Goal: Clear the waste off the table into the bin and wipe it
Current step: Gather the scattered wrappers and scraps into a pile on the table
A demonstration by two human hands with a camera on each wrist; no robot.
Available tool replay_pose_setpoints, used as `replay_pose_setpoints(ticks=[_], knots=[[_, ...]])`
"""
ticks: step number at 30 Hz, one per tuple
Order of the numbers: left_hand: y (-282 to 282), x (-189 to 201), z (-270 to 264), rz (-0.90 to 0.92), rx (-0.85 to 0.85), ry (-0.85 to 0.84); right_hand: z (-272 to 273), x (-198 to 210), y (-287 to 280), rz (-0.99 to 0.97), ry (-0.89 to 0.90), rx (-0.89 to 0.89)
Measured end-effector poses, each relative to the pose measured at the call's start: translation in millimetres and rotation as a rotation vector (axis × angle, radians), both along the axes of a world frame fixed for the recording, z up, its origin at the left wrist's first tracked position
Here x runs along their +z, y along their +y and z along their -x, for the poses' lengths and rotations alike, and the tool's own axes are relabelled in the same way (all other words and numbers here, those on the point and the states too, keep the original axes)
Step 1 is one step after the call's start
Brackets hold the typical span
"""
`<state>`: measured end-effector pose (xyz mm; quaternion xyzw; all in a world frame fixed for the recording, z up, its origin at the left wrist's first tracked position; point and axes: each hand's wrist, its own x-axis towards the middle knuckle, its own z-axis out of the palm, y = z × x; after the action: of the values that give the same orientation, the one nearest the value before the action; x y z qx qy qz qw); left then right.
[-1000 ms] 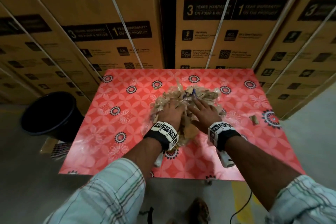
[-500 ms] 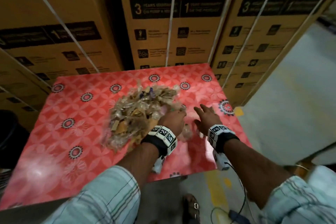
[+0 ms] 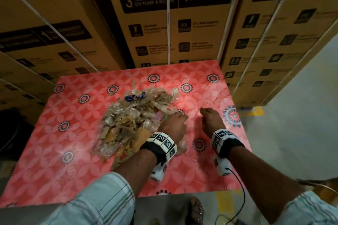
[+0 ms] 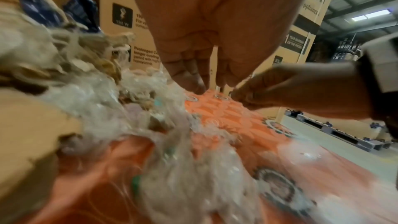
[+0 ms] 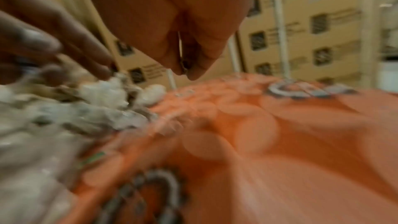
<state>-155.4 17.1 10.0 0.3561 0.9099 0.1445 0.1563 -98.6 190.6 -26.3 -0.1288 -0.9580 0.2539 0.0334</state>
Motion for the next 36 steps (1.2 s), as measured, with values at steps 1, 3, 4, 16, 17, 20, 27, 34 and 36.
replay_pose_setpoints(ticks=[1,3,4,16,17,20,27,34,36], knots=[[-3.3,5.7,3.4,-0.025,0.039,0.034,6.1,8.9,-7.2,0.030,0.061,0.063],[-11.8,20.1,13.5,-0.046,0.135,0.099,23.9,32.8,-27.0,0.044,0.119,0.183],[-16.7,27.1,19.5,-0.044,0.179,0.127,33.1,44.4,-37.7,0.042,0.137,0.239],[-64.5,26.0,15.9,0.032,0.361,0.102,38.8,44.0,-59.4,0.050,0.150,0.391],[-65.6,23.4,12.4,0.035,0.361,0.097,32.6,38.0,-57.1,0.051,0.128,0.388],[-68.1,17.2,2.7,0.001,0.374,0.056,16.6,27.7,-55.0,0.052,0.074,0.392],[-72.5,5.6,-18.1,0.021,0.343,-0.019,-19.8,25.0,-68.5,-0.018,-0.086,0.343],[-70.8,-33.6,-38.8,-0.024,0.379,-0.242,-48.5,3.4,-84.1,-0.049,-0.484,0.166],[-70.2,-42.0,-40.8,-0.029,0.399,-0.233,-48.9,-4.3,-89.9,-0.020,-0.451,0.122]])
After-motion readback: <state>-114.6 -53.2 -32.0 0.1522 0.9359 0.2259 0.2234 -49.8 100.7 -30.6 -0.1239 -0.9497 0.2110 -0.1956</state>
